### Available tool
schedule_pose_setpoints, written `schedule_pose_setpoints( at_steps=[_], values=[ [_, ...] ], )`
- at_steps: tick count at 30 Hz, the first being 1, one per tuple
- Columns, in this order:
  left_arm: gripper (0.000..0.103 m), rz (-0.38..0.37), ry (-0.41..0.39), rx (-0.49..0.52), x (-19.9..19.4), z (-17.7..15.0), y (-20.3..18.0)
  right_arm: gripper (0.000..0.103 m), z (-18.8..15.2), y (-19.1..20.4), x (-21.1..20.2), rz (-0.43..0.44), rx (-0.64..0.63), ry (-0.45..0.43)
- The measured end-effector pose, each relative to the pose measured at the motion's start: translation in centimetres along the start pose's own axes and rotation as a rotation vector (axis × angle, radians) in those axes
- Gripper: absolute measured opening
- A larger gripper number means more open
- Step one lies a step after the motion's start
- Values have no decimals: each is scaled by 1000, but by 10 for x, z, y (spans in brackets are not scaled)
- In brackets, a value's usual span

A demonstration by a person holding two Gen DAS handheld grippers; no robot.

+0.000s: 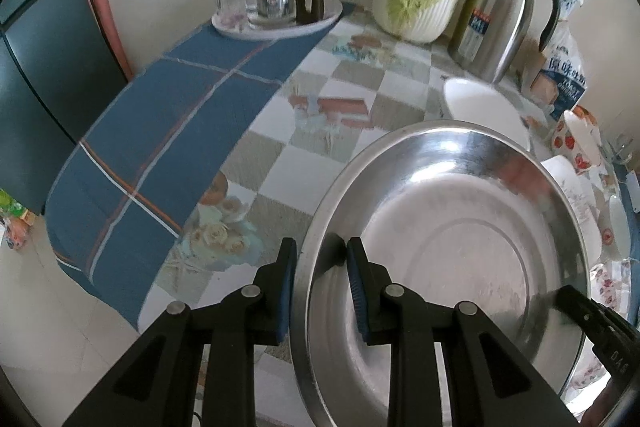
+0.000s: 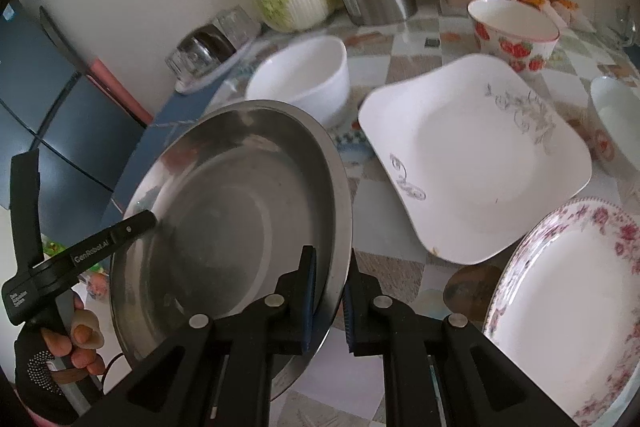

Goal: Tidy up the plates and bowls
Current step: 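Lift the steel basin with both grippers and carry it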

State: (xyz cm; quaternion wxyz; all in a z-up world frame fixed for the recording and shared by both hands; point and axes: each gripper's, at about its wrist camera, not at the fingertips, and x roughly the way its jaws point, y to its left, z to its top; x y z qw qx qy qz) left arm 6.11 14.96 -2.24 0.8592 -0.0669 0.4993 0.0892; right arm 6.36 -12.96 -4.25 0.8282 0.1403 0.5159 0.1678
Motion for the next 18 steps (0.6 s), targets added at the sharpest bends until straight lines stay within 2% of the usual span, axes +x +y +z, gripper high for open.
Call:
schedule_pose_setpoints(
  at_steps=[6,12,18],
  values=[
    [27,12,-50,28,-30,16,-15,13,10,-1,-28,30,5,-75],
    [27,34,-111,98,-57,40,-53,13,21,-7,-53,15,26,-168],
    [27,7,-140,151,-68,59,-93,13,32,-34,-71,29,101,-238]
  ],
)
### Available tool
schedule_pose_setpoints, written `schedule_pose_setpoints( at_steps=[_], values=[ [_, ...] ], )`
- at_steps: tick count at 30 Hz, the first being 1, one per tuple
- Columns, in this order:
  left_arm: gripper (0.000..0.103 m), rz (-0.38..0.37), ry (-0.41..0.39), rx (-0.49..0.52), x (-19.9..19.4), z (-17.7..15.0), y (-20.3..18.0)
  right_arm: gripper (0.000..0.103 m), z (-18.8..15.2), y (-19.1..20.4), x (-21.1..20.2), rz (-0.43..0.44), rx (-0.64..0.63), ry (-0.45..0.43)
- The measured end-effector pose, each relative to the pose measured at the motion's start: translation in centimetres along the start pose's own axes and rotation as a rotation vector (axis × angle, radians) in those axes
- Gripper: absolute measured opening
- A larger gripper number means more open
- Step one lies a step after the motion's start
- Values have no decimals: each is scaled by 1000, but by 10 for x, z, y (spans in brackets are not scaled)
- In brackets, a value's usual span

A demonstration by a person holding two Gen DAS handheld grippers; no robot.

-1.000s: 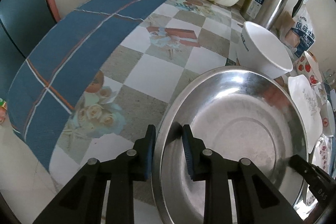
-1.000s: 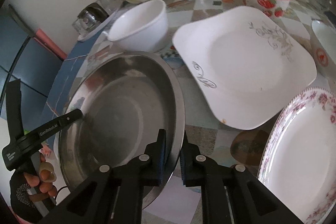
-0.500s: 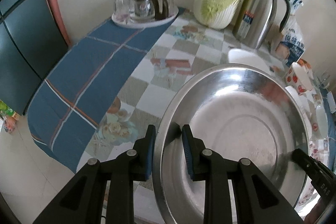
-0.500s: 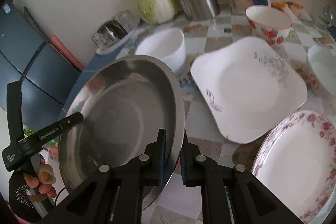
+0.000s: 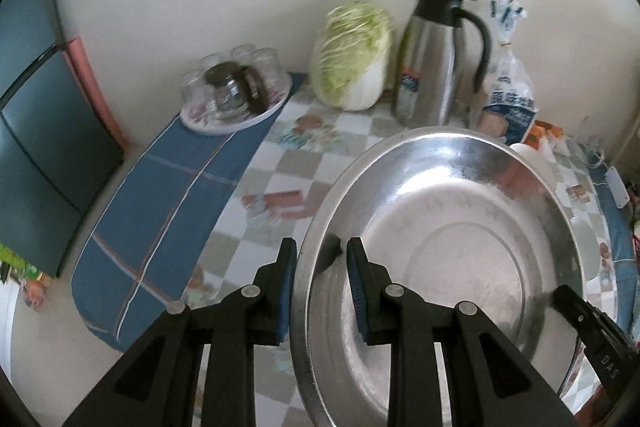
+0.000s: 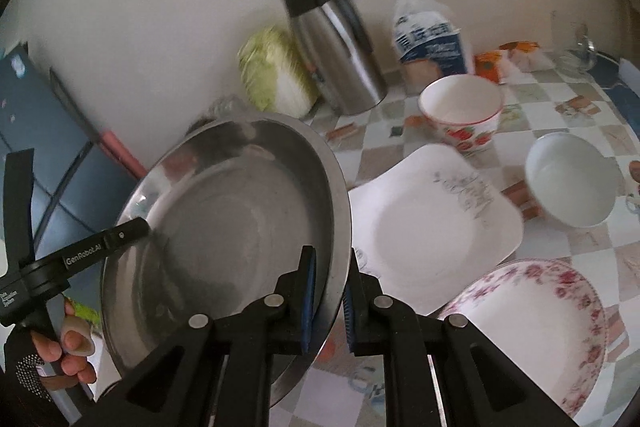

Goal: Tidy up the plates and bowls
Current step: 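Lift the steel basin with both grippers and carry it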

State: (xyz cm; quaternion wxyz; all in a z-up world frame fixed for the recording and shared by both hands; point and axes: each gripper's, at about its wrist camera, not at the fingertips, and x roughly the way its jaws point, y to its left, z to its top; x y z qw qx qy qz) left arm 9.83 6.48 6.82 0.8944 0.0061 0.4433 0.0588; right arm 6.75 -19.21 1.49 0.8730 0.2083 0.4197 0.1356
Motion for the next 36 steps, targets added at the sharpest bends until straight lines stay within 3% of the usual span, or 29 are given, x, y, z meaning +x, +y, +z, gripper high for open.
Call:
schedule_pose_setpoints(
  at_steps=[6,10,17,24,36],
  values=[
    [27,-42,-5,39,6,17,-42,13,14,-31,-25,-16,86,-81],
    [27,-87,-1,49,11,22,-69,13,22,-50,-40,-71,105,-134],
    [27,-138,20,35,28,19,-104,13,27,-78,-52,-120,153,-176],
    [27,-180,82,-36,54,6,-111,13,29,-103,-47,-134,168,-172],
    [27,-215,134,-75,87,-7,-103,13,25,-105,-24,-201,116,-114]
  ],
)
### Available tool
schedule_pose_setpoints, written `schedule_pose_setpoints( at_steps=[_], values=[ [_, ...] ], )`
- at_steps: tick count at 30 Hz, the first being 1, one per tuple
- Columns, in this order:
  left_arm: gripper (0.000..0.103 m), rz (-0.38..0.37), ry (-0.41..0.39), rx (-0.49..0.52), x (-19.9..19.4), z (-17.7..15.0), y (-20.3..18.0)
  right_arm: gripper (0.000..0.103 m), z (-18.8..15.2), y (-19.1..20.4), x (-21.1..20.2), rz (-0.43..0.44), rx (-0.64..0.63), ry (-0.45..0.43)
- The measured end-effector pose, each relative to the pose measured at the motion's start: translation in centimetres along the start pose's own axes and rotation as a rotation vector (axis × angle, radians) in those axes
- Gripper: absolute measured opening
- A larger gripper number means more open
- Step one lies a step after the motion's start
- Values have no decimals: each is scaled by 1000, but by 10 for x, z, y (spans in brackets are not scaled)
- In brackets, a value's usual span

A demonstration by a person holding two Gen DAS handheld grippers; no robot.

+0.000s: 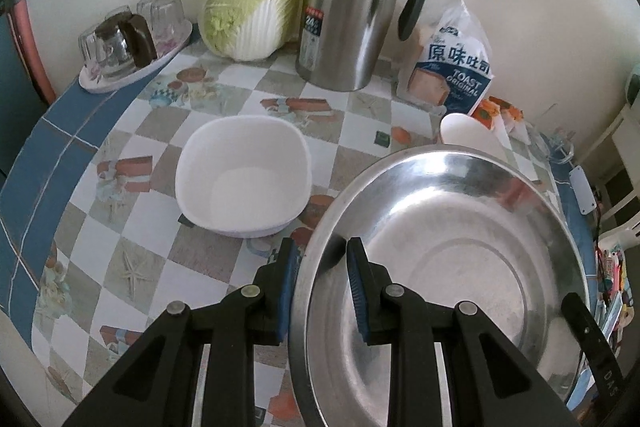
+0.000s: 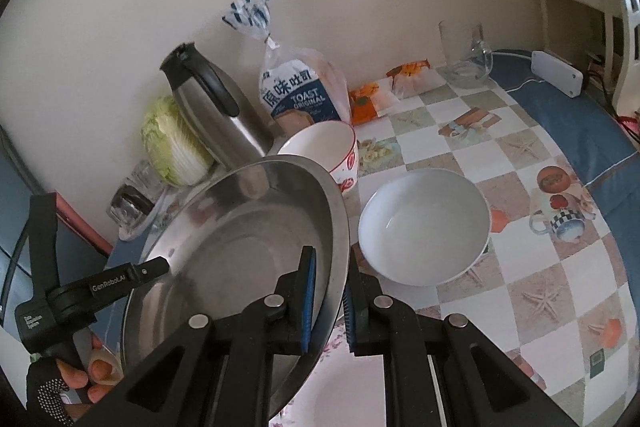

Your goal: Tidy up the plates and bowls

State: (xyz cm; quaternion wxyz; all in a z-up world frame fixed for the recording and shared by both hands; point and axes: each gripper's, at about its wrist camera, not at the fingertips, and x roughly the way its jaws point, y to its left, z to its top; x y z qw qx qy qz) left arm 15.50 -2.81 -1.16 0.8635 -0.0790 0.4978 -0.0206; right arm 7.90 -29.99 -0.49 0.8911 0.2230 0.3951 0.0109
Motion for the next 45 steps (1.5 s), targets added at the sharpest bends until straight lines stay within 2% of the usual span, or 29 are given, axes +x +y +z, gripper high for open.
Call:
schedule_pose_setpoints(
  at_steps=[11,22,45],
  values=[
    [27,-1,56,-53,20,-4,25,13,-12,17,26,-33,-54,65],
    [27,-10,77,-57,31,-4,27,13,-21,18,48,-87,-75,125],
    [27,-43,82,-35,50,0,20,13,-16,6,68,-122,-49,139]
  ],
)
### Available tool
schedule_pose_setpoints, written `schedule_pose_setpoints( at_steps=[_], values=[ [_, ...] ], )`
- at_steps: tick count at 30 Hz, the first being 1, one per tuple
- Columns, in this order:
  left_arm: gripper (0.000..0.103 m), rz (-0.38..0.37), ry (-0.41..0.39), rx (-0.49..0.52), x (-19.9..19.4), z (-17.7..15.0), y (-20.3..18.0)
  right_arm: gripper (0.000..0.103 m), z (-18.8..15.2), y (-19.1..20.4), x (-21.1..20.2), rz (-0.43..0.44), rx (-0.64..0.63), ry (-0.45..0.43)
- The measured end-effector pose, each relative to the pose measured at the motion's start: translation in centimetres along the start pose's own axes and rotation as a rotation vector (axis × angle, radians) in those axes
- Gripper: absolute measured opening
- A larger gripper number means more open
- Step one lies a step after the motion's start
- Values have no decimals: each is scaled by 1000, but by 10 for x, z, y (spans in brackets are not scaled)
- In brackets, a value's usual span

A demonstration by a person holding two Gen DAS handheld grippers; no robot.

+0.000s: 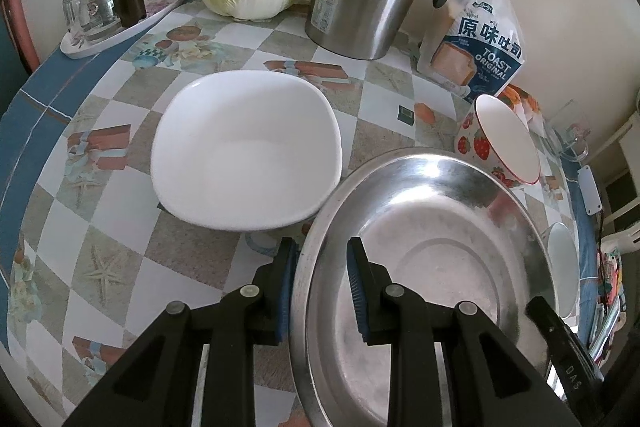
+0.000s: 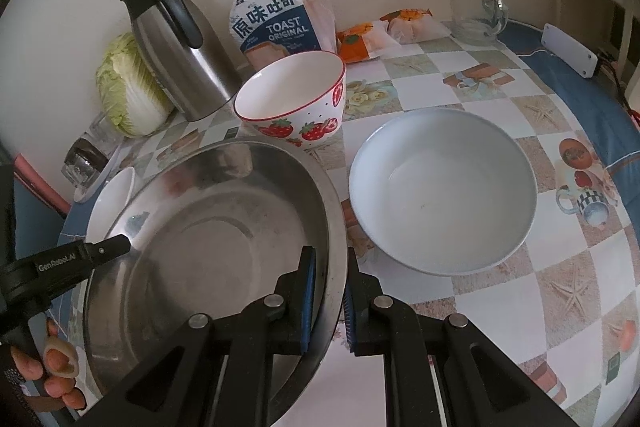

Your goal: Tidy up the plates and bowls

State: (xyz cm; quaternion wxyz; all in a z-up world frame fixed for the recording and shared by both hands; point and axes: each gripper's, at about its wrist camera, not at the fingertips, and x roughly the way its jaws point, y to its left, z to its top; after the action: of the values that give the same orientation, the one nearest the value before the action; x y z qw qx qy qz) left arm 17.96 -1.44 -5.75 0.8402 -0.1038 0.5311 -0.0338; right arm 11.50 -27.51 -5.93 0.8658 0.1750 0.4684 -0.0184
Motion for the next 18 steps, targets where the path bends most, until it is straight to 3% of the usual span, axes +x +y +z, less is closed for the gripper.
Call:
schedule_pose_setpoints(
  at_steps=[18],
  values=[
    [27,-5,-7,7,3,2,-1,13,-1,0,6,-18,8,15]
  ],
)
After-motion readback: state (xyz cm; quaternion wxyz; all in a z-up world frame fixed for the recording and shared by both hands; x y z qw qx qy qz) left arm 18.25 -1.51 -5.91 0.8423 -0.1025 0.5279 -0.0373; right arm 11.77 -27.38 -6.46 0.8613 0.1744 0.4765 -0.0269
